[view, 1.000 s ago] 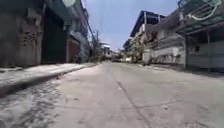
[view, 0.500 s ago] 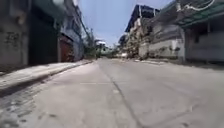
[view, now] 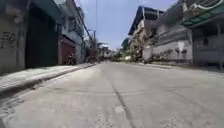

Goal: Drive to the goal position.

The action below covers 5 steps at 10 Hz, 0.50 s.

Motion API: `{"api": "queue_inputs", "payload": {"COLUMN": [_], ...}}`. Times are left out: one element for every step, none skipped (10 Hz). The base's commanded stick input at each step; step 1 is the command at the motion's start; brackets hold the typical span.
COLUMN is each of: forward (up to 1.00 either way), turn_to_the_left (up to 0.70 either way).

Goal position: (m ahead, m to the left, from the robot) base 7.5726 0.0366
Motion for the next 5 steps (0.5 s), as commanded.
{"api": "queue_inputs", "payload": {"forward": [1.00, 1.00, 1.00, 1.00, 1.00], "turn_to_the_left": [0.00, 0.00, 0.00, 0.00, -0.02]}}
